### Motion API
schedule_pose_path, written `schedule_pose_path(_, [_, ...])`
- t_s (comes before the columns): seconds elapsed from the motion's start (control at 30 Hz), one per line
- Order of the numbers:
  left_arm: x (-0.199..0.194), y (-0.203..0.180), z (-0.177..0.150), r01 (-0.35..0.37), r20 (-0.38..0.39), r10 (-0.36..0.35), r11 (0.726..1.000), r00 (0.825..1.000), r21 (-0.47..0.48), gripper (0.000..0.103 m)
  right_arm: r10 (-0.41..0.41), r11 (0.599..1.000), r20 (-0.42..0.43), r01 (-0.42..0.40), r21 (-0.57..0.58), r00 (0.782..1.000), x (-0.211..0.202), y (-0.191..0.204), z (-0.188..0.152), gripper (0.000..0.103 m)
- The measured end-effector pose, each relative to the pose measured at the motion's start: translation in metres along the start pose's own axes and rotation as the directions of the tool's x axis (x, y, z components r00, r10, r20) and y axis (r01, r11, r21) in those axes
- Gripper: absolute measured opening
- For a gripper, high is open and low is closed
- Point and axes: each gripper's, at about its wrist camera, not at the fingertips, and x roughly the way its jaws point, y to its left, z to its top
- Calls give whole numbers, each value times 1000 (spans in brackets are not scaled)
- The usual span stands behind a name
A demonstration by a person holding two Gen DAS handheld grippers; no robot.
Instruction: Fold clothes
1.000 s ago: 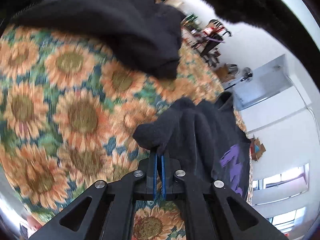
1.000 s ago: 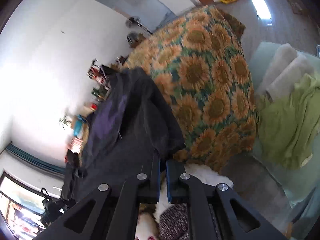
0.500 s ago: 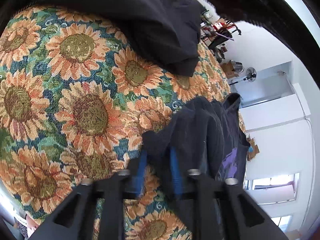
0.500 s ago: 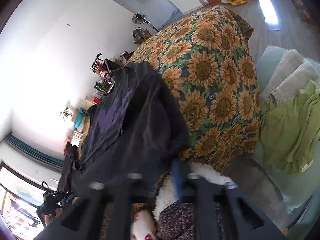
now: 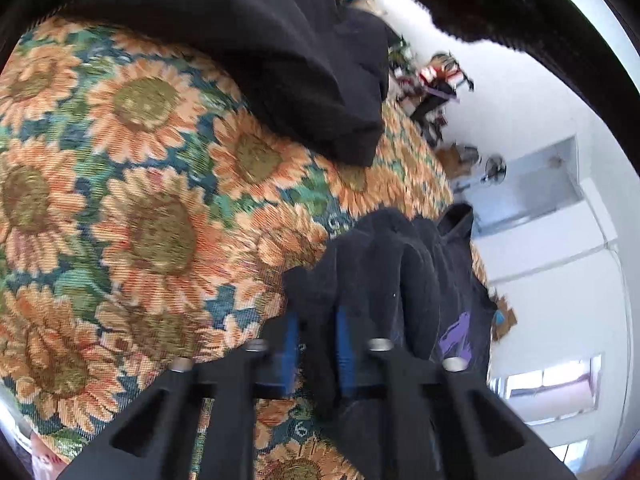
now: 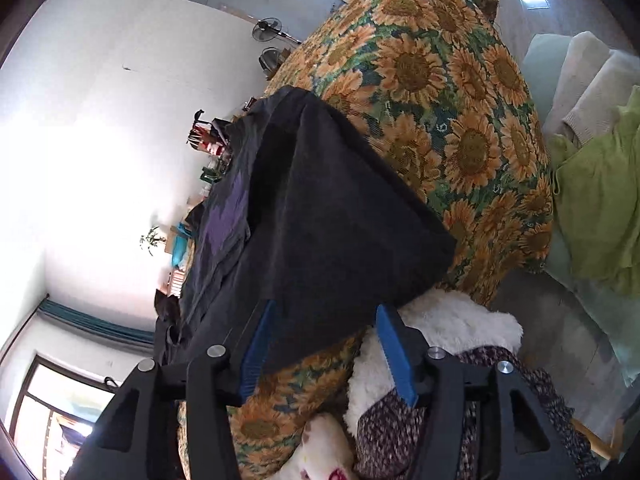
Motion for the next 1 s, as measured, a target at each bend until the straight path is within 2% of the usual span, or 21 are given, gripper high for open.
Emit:
schedule_pose_path(0.1, [6,-6,-2,-41,0,41,997,999,63,6,20,999,35,-21,36,999,9,-13,5,60])
schedule_pose_path(0.2, [4,-4,-3,-34,-1,34,998,999,45,5,40,991,58,-47,128,998,16,-35,10,59])
schedule_pose_path(0.23, [0,-6,-2,-44,-6,45,998,999,49,4,61,986,49,-68,150,997,16,-40,12,49])
schedule_pose_path(0.27, [-4,-7,-1,-55,-11,55,997,998,54,4,73,985,45,-79,152,996,14,-42,14,18])
schedule_pose_path(0.3, [-15,-23,-1,-22,12,21,995,1000,94,4,69,989,47,-74,130,997,7,-38,17,5])
schedule_pose_path(0.37, [-38,-55,0,43,55,-53,984,997,176,4,108,993,106,-112,32,988,-17,-11,29,1])
schedule_pose_path(0.43, [-61,-88,0,102,91,-130,960,987,259,4,179,982,186,-163,-96,966,-47,25,42,0])
schedule_pose_path(0.47, [-57,-93,1,56,104,-87,962,991,268,4,198,976,203,-174,-131,959,-56,35,46,0])
schedule_pose_path(0.53, [-48,-102,2,-41,131,4,959,991,282,4,162,985,158,-151,-79,974,-50,20,41,0])
schedule_pose_path(0.57, [-38,-93,3,-63,104,38,966,994,252,4,145,989,135,-139,-53,980,-47,13,38,0])
schedule_pose_path(0.6, [-29,-74,4,-48,55,38,980,998,195,4,128,992,111,-126,-28,986,-44,6,36,1])
schedule_pose_path(0.63, [-19,-63,4,-55,38,49,986,998,158,4,112,994,87,-112,-3,990,-40,-2,33,4])
schedule_pose_path(0.67, [-9,-53,3,-62,21,60,991,998,121,4,96,995,62,-98,22,993,-37,-9,31,11])
schedule_pose_path(0.7, [-5,-45,1,-83,13,82,991,997,106,4,81,996,37,-82,46,996,-34,-16,28,19])
schedule_pose_path(0.73, [-3,-38,1,-91,3,91,991,996,96,4,66,995,11,-66,70,998,-31,-24,26,37])
schedule_pose_path(0.77, [-2,-31,1,-100,-7,101,991,995,85,4,66,992,-9,-65,106,998,-26,-33,21,46])
schedule_pose_path(0.83, [-2,-21,0,-88,-24,89,994,996,62,4,122,971,-24,-115,211,992,-7,-56,5,54])
schedule_pose_path(0.87, [-3,-18,0,-85,-26,86,995,996,58,4,139,965,-28,-129,226,990,2,-61,2,56])
schedule_pose_path(1.0, [-4,-20,-2,-94,-21,96,993,995,66,4,210,959,-28,-200,198,977,24,-69,-6,67])
